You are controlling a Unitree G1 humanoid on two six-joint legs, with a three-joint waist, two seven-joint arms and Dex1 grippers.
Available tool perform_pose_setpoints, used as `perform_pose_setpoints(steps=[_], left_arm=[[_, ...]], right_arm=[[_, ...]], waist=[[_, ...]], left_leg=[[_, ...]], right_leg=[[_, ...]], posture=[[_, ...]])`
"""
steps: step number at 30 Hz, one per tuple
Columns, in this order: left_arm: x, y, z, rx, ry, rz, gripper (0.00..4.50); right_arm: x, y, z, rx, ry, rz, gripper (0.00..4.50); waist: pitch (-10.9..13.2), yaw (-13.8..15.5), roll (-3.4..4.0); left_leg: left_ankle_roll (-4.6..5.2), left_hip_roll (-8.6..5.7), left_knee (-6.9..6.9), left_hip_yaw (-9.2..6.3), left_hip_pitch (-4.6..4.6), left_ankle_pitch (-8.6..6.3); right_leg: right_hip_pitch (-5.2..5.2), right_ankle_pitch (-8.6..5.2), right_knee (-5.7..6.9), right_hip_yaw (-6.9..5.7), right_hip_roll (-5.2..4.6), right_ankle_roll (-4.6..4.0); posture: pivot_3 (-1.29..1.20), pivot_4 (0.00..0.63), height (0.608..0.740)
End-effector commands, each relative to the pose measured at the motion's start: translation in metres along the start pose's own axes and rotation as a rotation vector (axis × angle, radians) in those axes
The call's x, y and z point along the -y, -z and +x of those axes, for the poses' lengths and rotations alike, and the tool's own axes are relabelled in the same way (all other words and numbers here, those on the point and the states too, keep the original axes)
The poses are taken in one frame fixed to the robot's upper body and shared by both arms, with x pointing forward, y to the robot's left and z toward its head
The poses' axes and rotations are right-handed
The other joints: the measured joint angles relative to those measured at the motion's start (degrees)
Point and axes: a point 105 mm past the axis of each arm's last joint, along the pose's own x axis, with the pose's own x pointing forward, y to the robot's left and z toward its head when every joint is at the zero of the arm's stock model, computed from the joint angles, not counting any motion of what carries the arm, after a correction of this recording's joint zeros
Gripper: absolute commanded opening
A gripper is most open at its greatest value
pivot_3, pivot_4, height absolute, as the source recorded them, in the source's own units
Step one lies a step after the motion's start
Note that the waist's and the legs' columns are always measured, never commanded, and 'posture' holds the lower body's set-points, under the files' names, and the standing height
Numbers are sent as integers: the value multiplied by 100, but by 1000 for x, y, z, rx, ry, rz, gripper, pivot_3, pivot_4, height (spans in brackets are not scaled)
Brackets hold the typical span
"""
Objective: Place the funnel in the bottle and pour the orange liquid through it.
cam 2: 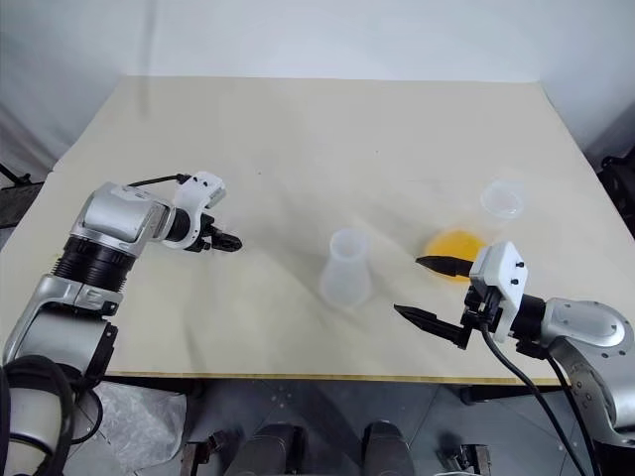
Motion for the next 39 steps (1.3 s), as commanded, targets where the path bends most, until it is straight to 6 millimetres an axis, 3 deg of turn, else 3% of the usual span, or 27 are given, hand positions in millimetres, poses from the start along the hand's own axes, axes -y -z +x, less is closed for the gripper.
perform_pose_setpoints(steps=[1, 8, 14, 19, 22, 27, 31, 39], left_arm=[[3, 3, -2, -18, 9, -1, 2308], [-1, 6, -4, -8, 1, -21, 197], [-6, -4, -11, 89, 2, -4, 195], [0, -58, -38, 519, 51, 70, 195], [6, -75, -56, 710, 77, 128, 195], [31, -94, -84, 1001, 223, 222, 195], [66, -106, -105, 1190, 443, 342, 195], [126, -114, -125, 1305, 830, 457, 195]], right_arm=[[-1, -10, -2, 15, 3, -47, 4500], [1, -10, -1, 15, 7, -52, 4500], [3, -9, -1, 17, 13, -55, 4500], [5, -10, -2, 22, 22, -60, 4500], [6, -12, -2, 34, 32, -64, 4500], [6, -24, -3, 86, 47, -65, 4500], [5, -38, -1, 126, 50, -64, 4500], [-1, -66, 6, 217, 83, -14, 4500]], waist=[[0, 5, 0], [0, 13, 0], [0, 5, 0], [2, 21, -4], [3, 56, -5], [3, 90, -4], [3, 118, -5], [3, 115, -5]], left_leg=[[0, -1, 0, 0, 0, 0], [0, -1, 0, -1, 0, 0], [0, 1, 1, -1, 0, 0], [-1, 3, 6, -2, -7, 0], [0, 2, 10, -4, -15, 0], [0, 1, 10, -2, -13, 0], [0, 1, 14, -1, -15, 0], [1, -1, 13, 0, -14, 0]], right_leg=[[0, 0, 0, 0, -1, 0], [0, 0, 0, 0, -1, 0], [0, 0, 0, 0, 0, 0], [-5, 0, 0, -1, -1, 0], [-7, 2, -3, -4, -2, 3], [-6, 2, -3, -8, -3, 4], [-5, 2, -3, -10, -2, 4], [-2, 3, -3, -13, -3, 5]], posture=[[0, 150, 740], [0, 150, 740], [0, 150, 740], [0, 150, 740], [0, 150, 740], [0, 150, 740], [0, 150, 740], [0, 150, 740]])
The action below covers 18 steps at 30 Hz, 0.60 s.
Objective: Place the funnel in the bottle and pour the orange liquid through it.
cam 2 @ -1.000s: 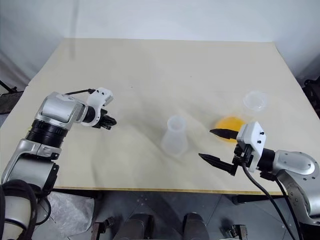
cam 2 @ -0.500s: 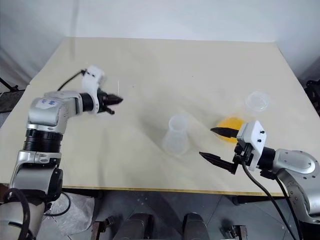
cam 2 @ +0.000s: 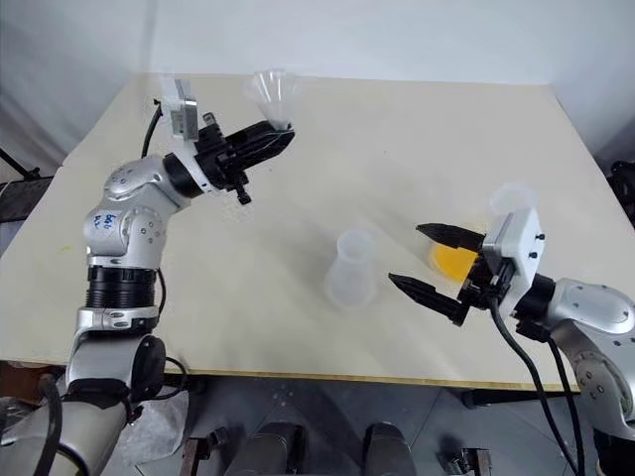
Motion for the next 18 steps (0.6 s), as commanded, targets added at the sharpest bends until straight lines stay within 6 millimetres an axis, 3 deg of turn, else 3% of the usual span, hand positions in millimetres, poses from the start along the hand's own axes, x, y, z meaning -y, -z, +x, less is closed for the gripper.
perform_pose_setpoints(steps=[1, 8, 18], left_arm=[[26, -17, 20, 85, 183, -3, 195], [53, 0, 38, 85, 347, -95, 195], [78, 40, 40, -8, 459, -132, 195]], right_arm=[[-4, -21, 3, 69, 33, 1, 4500], [-14, -19, 6, 63, 62, 33, 4500], [-21, -9, 3, 29, 95, 64, 4500]], waist=[[0, 2, 0], [0, 0, 0], [0, 1, 0]], left_leg=[[0, 0, 0, 0, 0, 0], [3, -1, -1, 0, 1, 1], [7, -3, 0, 1, 3, 0]], right_leg=[[0, 0, 1, 0, 0, 0], [1, 0, 1, 0, 1, 0], [4, 1, 0, 3, 2, 1]], posture=[[0, 150, 740], [0, 150, 740], [0, 150, 740]])
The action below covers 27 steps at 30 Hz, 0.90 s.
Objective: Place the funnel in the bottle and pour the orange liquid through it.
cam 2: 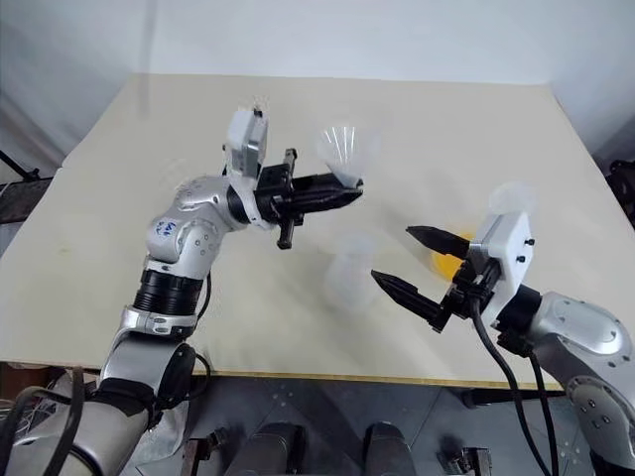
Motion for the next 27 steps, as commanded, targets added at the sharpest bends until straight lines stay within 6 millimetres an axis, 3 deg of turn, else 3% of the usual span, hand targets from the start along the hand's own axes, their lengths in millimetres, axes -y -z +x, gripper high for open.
perform_pose_setpoints(steps=[1, 12, 27], left_arm=[[5, 2, 6, -11, 41, 31, 195], [11, 19, 7, -33, 55, -24, 195], [-3, 31, 3, -122, -12, -12, 195]], right_arm=[[-5, -7, -3, 17, 0, -29, 4500], [-6, -3, -7, -13, 15, -35, 4500], [-5, -2, -9, -15, 31, -38, 4500]], waist=[[0, 7, 0], [0, 6, 0], [0, 11, 0]], left_leg=[[0, -1, 0, 0, 0, 0], [1, -1, 0, -1, 0, 0], [1, -2, 0, -1, 0, 0]], right_leg=[[0, 0, -1, 0, -1, 0], [0, 0, -1, 0, -1, 0], [1, 0, -2, 0, 0, 0]], posture=[[0, 150, 740], [0, 150, 740], [0, 150, 740]])
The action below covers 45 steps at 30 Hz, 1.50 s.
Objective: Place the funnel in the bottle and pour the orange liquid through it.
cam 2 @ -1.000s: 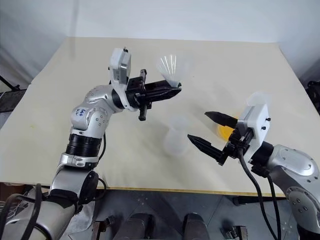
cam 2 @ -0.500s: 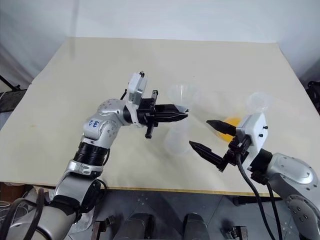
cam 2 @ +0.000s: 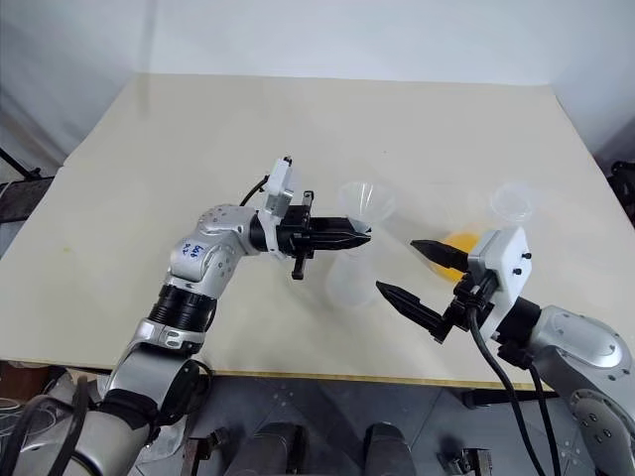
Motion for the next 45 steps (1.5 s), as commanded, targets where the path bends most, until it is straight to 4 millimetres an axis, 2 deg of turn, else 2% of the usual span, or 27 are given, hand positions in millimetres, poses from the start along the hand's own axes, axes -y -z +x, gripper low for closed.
perform_pose_setpoints(steps=[1, 10, 12, 24, 34, 40, 45], left_arm=[[-1, -10, 2, 4, 8, 49, 195], [-1, -8, 2, -15, 14, 54, 195], [0, -8, 2, -22, 19, 49, 920], [1, -18, -6, -37, 29, 62, 4464], [12, -23, -24, -93, 77, 62, 4491], [16, -28, -48, -129, 60, 90, 4491], [16, -35, -63, -86, -13, 115, 4491]], right_arm=[[-3, -12, -4, 25, 9, -62, 4500], [-1, -11, -5, 18, 19, -69, 4500], [0, -12, -5, 18, 21, -73, 4500], [6, -13, -6, 11, 29, -93, 4500], [13, -13, -8, -4, 27, -116, 4500], [19, -13, -12, -31, 35, -134, 4500], [22, -12, -22, -59, 69, -151, 4500]], waist=[[0, -3, 0], [0, -2, 0], [0, -2, 0], [0, -3, 0], [0, -8, 0], [0, -21, 0], [0, -12, 1]], left_leg=[[0, 0, -1, 0, 0, 0], [0, 1, -1, 0, 0, 0], [0, 1, -1, 0, 0, 0], [0, 1, -1, -1, 0, 0], [0, 2, -1, -1, 0, 0], [0, 2, -2, -1, 0, 0], [0, 4, -2, -3, 0, 0]], right_leg=[[0, 0, 0, 0, 0, 0], [0, 0, 0, 0, 0, 0], [0, 0, 0, 0, 0, 0], [0, 0, 0, 0, 0, 0], [0, 0, -1, 1, 0, 0], [0, 0, -1, 1, 0, 0], [0, 0, 0, 2, 0, 0]], posture=[[0, 150, 740], [0, 150, 740], [0, 150, 740], [0, 150, 740], [0, 150, 740], [0, 150, 740], [0, 150, 740]])
